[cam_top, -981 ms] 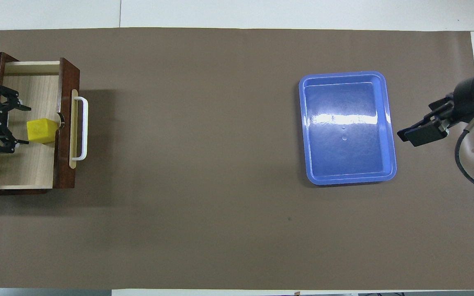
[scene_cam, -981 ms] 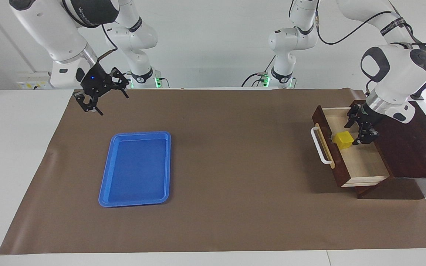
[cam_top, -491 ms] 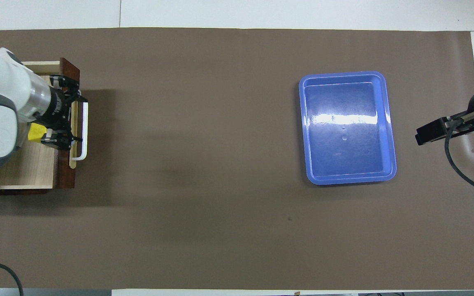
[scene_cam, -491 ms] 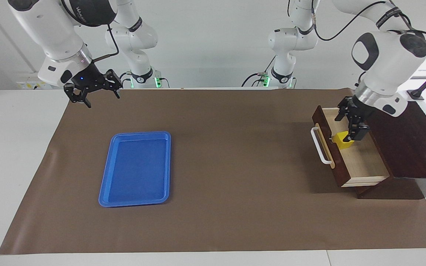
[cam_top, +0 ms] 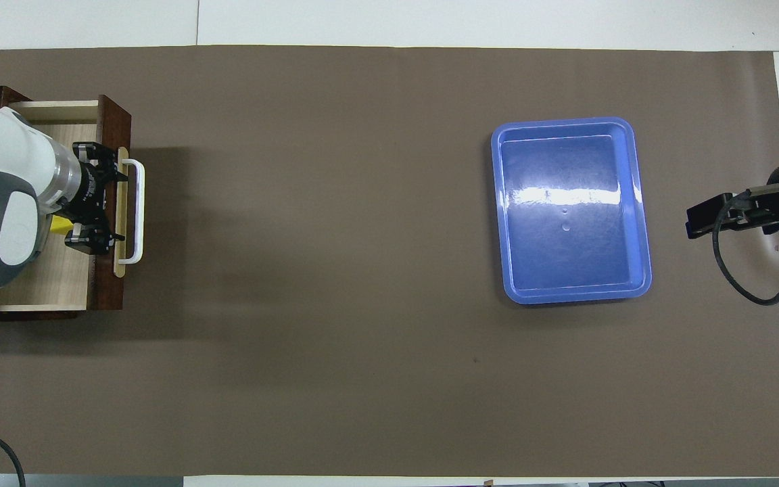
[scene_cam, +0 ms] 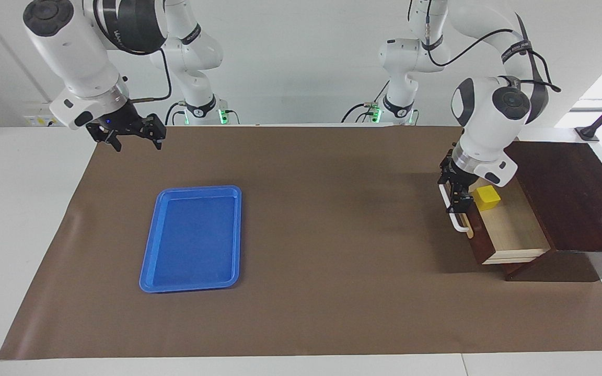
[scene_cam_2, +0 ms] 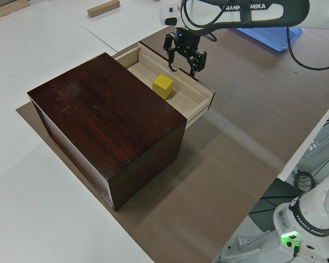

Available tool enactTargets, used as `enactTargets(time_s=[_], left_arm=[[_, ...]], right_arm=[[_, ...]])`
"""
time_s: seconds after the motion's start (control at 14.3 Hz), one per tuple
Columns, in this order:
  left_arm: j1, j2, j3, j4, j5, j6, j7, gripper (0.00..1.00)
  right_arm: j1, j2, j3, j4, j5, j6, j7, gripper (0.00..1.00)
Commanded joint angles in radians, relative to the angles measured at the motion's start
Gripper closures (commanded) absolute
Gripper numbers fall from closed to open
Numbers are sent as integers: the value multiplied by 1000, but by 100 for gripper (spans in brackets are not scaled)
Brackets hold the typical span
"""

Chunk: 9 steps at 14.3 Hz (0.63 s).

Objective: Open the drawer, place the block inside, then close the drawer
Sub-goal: 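Push the drawer shut with the left gripper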

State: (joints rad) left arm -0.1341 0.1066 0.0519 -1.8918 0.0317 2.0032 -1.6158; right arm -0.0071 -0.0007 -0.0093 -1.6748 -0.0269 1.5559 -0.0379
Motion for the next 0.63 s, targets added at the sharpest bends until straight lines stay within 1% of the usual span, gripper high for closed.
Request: enactTargets(time_s=[0.0,0.07,0.28,0.56], left_arm=[[45,-18,-3,-16,42,32,8,0],[63,-16,-1,-16,47,35,17,0],[112,-16,-1,-16,77,40,63,0],[194,-16,-1,-18,79,80,125,0]], right_arm=[[-19,19,19,50,1,-5,6,0],[-19,27,19,61,2,-13,6,0],[-18,19,20,52,-13,-11,7,0],[-16,11,19,46,-13,-11,7,0]])
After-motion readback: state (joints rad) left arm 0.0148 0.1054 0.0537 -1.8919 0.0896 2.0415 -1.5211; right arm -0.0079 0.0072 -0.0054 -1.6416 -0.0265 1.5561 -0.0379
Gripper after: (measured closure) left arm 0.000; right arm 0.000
